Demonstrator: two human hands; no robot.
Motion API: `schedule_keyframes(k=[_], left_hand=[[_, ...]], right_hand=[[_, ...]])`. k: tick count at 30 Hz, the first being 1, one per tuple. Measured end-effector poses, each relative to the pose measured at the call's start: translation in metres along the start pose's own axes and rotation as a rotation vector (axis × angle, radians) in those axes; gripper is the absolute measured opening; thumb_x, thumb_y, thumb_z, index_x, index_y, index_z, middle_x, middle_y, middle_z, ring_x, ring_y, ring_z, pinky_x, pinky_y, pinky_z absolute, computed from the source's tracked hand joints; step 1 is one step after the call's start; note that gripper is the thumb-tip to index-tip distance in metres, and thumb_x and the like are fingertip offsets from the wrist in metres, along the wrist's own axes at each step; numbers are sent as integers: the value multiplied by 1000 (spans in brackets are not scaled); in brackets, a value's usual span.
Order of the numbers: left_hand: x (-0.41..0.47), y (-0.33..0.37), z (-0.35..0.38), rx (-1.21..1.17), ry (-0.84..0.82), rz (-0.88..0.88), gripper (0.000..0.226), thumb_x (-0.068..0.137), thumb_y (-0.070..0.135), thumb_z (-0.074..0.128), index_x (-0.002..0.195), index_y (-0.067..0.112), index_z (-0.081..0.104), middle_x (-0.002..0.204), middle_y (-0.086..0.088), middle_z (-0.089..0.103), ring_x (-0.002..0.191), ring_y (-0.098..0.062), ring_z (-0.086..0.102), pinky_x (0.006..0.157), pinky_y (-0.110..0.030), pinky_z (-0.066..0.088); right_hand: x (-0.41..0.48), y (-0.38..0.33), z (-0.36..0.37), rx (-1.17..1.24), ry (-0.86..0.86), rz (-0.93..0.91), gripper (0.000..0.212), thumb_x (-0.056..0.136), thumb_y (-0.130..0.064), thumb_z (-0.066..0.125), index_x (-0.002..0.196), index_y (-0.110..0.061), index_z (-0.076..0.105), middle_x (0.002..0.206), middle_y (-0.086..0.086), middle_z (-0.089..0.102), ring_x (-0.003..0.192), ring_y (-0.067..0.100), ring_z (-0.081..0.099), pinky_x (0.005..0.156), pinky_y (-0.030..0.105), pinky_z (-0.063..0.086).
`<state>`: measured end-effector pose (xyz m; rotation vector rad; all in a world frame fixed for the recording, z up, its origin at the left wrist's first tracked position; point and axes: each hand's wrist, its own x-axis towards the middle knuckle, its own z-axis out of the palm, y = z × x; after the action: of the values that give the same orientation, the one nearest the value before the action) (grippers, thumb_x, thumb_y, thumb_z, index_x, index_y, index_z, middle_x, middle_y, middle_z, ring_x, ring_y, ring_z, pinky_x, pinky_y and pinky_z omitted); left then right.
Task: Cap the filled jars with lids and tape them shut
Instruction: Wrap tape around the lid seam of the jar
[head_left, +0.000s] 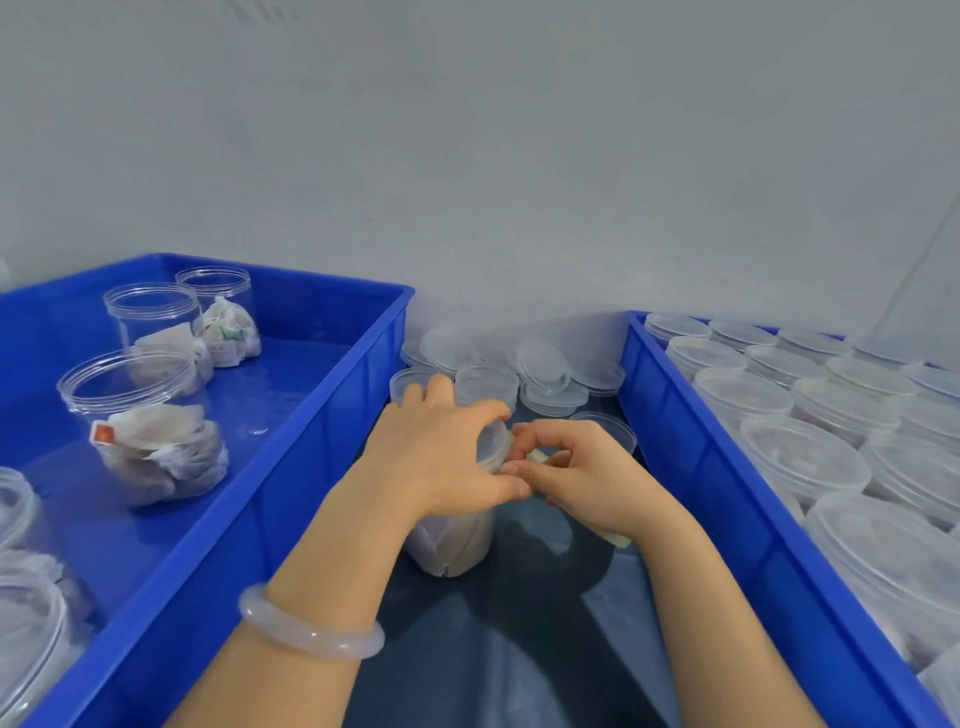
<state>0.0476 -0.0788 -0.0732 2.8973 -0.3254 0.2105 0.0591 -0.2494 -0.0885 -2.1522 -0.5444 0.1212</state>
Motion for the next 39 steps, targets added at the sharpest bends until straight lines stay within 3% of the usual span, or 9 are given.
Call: schedule_keyframes(k=[4,7,10,16,22,27,30,34,39], left_hand=[[0,-6,-8,-94,-95,41,67,79,64,57,139,51,32,138,-1,32,129,-21,30,95,-35,36],[3,0,-12,-65,-162,22,62,85,53,58,141,46,33,141,-5,32,131,-27,29,106,-44,27],[7,10,-12,54,-186,-7,49,92,42,51,139,39,36,142,-10,32,136,-37,23,109,-62,18],[-4,4,1,81,-29,48,50,96,44,40,144,39,28,150,-8,27,137,-31,22,104,-53,25],[-6,0,4,181,-31,87,55,98,48,29,149,37,15,155,-8,18,140,-33,18,103,-53,26],[-4,3,-1,178,-102,63,50,99,45,30,147,34,21,153,-9,21,137,-34,20,101,-55,25],[-9,9,3,207,-33,61,42,95,39,33,137,31,34,142,-12,33,127,-35,31,94,-51,30],[-11,12,4,190,86,54,27,93,38,34,117,30,45,123,-10,44,111,-33,39,77,-44,26],[-4,8,7,166,63,9,25,92,37,36,114,32,46,125,-12,43,112,-34,39,81,-45,28]], right_hand=[[-1,-2,0,-7,-1,-18,17,85,-25,65,69,-27,60,57,9,47,55,20,32,59,35,32],[-1,-5,3,-48,14,-37,18,86,-24,64,70,-27,59,98,24,67,52,15,35,57,31,36],[-1,-4,4,-102,49,-66,20,88,-22,61,70,-28,57,110,28,62,45,8,29,49,24,30],[-3,3,13,-145,136,-99,21,91,-21,59,74,-33,57,137,-8,54,60,-9,42,65,17,34],[-12,-2,21,-241,208,-88,14,94,-24,54,82,-31,55,67,-20,52,55,-5,46,55,14,28],[-16,-11,25,-376,216,-105,23,97,-23,50,96,-7,66,98,-1,58,95,20,52,83,40,42],[-23,-13,24,-420,228,-127,24,97,-20,47,93,-4,64,115,2,61,101,26,55,82,46,45],[-28,-13,30,-555,258,-121,25,97,-18,42,103,-10,64,125,-6,60,100,26,57,74,41,48],[-46,-14,36,-557,418,-234,21,95,-16,51,103,-14,70,123,-16,62,98,17,63,69,32,47]])
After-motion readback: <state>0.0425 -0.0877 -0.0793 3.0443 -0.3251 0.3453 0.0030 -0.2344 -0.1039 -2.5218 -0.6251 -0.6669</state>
